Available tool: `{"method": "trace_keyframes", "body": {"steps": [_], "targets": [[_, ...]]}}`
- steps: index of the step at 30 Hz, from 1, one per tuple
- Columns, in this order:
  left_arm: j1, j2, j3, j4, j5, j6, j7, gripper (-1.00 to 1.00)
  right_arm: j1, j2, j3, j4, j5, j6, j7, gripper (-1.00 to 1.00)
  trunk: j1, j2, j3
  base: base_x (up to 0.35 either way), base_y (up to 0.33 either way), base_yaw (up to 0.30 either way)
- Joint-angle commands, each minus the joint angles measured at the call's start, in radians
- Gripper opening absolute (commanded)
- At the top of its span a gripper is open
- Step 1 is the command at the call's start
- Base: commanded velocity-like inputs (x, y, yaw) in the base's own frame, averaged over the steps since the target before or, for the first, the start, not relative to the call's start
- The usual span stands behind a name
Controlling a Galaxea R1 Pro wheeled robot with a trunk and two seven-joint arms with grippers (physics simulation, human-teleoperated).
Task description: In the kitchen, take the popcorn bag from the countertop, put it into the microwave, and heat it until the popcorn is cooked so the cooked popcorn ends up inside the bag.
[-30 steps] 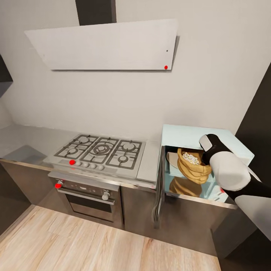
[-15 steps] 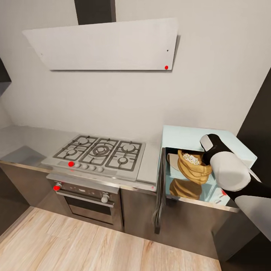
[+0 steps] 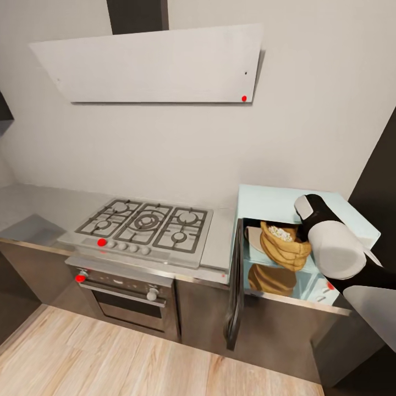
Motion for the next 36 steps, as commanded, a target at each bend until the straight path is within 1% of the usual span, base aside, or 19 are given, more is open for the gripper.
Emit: {"method": "trace_keyframes", "body": {"steps": [1, 17, 18, 20, 22, 23, 24, 27, 32, 36], "targets": [[-0.001, 0.000, 0.001, 0.001, 0.002, -0.003, 0.001, 1.00, -0.001, 0.001, 0.004, 0.047, 0.024, -0.076, 0.003, -1.00, 0.001, 0.000, -0.003, 0.015, 0.000, 0.000], [-0.001, 0.000, 0.001, 0.001, 0.002, -0.003, 0.001, 1.00, -0.001, 0.001, 0.002, 0.048, 0.022, -0.074, 0.006, -1.00, 0.001, 0.000, -0.003, 0.001, 0.000, 0.000], [0.003, -0.005, -0.004, -0.001, -0.004, -0.003, -0.002, 1.00, -0.007, 0.006, -0.013, 0.013, 0.010, 0.002, -0.002, -1.00, 0.001, 0.000, -0.002, 0.000, 0.000, 0.000], [0.004, -0.005, -0.008, -0.001, -0.006, -0.003, -0.002, 1.00, -0.018, 0.009, -0.024, 0.010, 0.034, 0.020, -0.004, -1.00, 0.001, 0.000, -0.002, 0.000, 0.000, 0.000], [0.004, -0.008, -0.007, -0.001, -0.007, -0.003, -0.002, 1.00, -0.025, 0.008, -0.034, 0.003, 0.045, 0.026, -0.007, -1.00, 0.001, 0.000, -0.002, 0.000, 0.000, 0.000], [0.004, -0.014, -0.006, -0.001, -0.007, -0.003, -0.002, 1.00, -0.024, 0.006, -0.035, 0.008, 0.041, 0.029, -0.009, -1.00, 0.001, 0.000, -0.002, 0.000, 0.000, 0.000], [0.004, -0.020, -0.005, -0.001, -0.007, -0.003, -0.002, 1.00, -0.027, 0.005, -0.035, 0.011, 0.039, 0.031, -0.010, -1.00, 0.001, 0.000, -0.002, 0.000, 0.000, 0.000], [0.004, -0.024, -0.005, -0.001, -0.006, -0.003, -0.002, 1.00, -0.021, 0.005, -0.031, 0.015, 0.036, 0.032, -0.010, -1.00, 0.001, 0.000, -0.002, 0.000, 0.000, 0.000], [0.004, -0.025, -0.005, -0.001, -0.006, -0.003, -0.002, 1.00, -0.018, 0.006, -0.017, 0.015, 0.026, 0.033, -0.012, -1.00, 0.001, 0.000, -0.002, 0.000, 0.000, 0.000], [0.004, -0.025, -0.005, -0.001, -0.006, -0.003, -0.002, 1.00, -0.017, 0.006, -0.015, 0.015, 0.024, 0.033, -0.011, -1.00, 0.001, 0.000, -0.002, 0.000, 0.000, 0.000]]}}
